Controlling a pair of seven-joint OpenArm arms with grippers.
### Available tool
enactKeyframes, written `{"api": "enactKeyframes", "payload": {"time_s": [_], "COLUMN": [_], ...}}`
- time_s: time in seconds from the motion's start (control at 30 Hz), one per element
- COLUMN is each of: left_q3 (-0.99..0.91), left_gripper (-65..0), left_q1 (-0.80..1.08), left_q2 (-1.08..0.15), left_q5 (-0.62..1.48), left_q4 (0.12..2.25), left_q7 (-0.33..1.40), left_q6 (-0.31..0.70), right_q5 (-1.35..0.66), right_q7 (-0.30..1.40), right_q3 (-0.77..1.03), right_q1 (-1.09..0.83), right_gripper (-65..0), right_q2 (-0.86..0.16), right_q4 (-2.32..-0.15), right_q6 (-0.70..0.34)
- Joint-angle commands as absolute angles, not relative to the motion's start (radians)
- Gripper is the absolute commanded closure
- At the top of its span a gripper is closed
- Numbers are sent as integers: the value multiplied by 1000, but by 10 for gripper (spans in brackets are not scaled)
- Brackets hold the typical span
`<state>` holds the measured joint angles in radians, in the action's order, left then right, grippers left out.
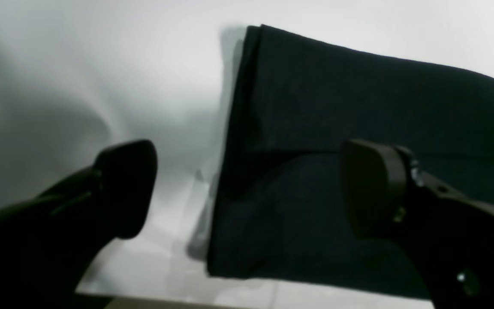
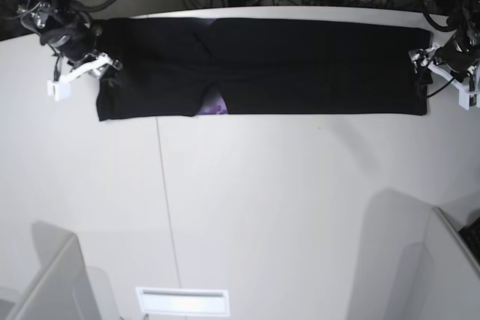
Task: Fold the T-shirt properly
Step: 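Grasp the folded strip's edge with both grippers and lift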
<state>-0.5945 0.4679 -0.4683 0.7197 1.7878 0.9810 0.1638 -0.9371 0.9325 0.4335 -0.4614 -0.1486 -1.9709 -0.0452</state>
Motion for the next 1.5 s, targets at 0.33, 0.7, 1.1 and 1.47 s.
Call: {"api": "enactKeyframes", "payload": {"time_s": [0.33,0.7,1.1,1.47], "left_q3": [-602,-593,-535,-518], "left_gripper": [0,0,0,0], "left_q1": [415,380,182,7], "left_q2": [-366,-325,-328,-323], "left_q5": [725,723,662,584], "left_q4": [1707,1511,1371,1372], "left_q7": [957,849,849,937], "left_q6": [168,170,165,165], "right_q5": [-835,-697,-694,-601], "right_q7": [783,783,782,788], "right_q3": [272,271,269,265], "right_q1": [-443,-387,-157,15], "right_gripper": [0,0,0,0], "right_q2": [-205,-176,-180,-193], "right_q4": [-1865,-1765,-1471,-1411], "right_q6": [-56,-56,-56,-58]}}
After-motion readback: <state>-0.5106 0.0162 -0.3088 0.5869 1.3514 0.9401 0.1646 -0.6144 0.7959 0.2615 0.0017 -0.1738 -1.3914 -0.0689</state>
